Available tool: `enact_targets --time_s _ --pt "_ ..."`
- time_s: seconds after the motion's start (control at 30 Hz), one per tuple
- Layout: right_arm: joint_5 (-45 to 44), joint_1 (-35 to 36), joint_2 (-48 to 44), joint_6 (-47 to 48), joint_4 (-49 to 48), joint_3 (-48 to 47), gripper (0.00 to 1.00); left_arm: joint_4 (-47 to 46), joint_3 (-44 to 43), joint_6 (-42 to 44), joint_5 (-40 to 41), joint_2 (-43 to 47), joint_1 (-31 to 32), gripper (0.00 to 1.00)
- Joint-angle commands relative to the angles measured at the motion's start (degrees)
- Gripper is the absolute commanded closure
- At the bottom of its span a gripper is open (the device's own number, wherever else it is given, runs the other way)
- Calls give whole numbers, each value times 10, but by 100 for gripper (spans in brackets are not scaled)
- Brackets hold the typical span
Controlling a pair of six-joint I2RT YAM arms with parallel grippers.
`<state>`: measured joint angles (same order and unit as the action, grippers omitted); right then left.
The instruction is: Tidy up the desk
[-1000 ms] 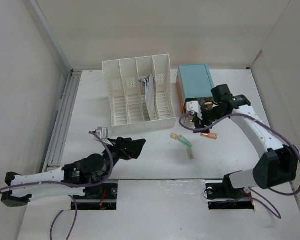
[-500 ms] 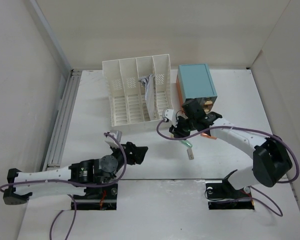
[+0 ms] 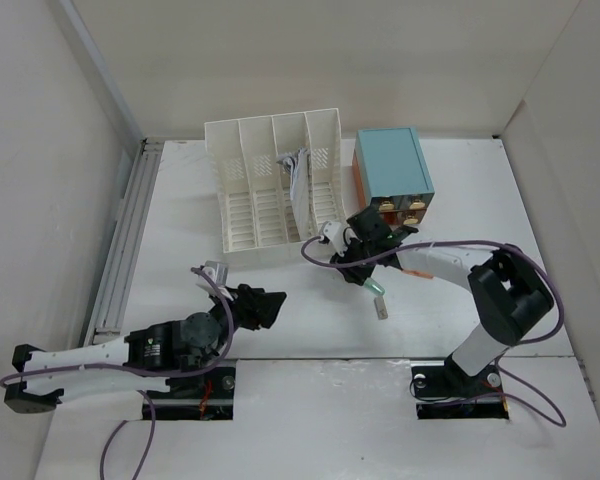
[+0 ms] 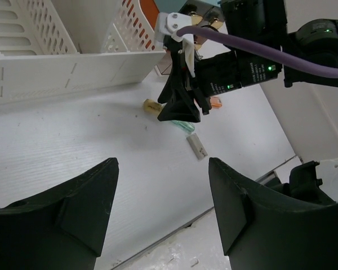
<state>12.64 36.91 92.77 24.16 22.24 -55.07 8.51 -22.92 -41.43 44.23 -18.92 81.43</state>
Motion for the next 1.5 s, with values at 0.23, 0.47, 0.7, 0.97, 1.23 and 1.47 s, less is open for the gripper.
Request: enact_targets --time_s 0.23,0.47,0.7,0.97,1.23,1.47 --pt "-18 6 31 -15 -28 -34 52 2 3 0 2 22 3 39" --pt "-30 6 50 -20 -28 -39 50 7 3 6 -3 27 3 39" --pt "-30 6 51 -20 -28 -39 91 7 9 6 -8 38 3 39" --pt "-7 6 -53 22 -12 -57 100 7 9 6 -13 38 3 39" --pt "-151 -19 -135 41 -4 -111 100 7 3 6 -19 28 3 39" --pt "-184 -90 -85 11 9 -143 100 -28 -2 16 -37 -9 3 37"
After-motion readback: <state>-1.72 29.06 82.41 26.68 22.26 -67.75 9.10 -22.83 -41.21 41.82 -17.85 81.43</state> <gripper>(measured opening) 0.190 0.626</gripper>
